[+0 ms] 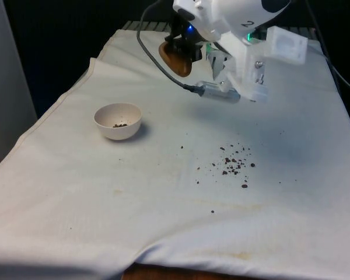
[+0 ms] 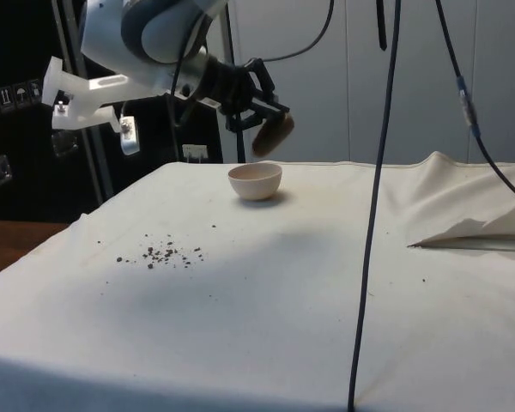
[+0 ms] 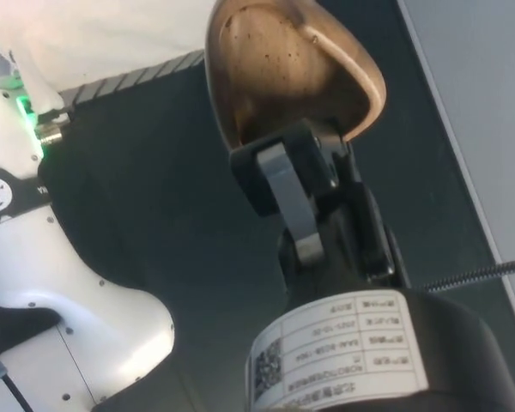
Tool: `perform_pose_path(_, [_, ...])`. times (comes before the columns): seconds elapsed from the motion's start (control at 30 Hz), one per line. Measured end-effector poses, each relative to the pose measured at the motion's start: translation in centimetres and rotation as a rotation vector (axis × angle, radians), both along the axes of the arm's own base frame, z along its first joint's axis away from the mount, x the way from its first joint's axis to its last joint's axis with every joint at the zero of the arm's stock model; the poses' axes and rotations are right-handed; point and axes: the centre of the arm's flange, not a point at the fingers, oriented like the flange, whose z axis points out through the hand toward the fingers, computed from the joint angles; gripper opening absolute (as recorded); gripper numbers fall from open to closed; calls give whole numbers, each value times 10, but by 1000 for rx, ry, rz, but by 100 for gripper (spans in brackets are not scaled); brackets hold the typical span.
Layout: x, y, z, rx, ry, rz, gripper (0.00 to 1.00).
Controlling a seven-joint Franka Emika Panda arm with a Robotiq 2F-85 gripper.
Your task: Pour the coffee beans from the cup into the bowl.
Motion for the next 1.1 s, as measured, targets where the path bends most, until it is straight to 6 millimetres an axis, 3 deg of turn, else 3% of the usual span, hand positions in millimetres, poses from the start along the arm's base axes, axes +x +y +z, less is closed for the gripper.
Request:
perform_pose_path(0.47, [7, 11, -22, 35, -53, 15, 0])
perform_pose_path(1.1, [14, 26, -24, 88, -148, 32, 0])
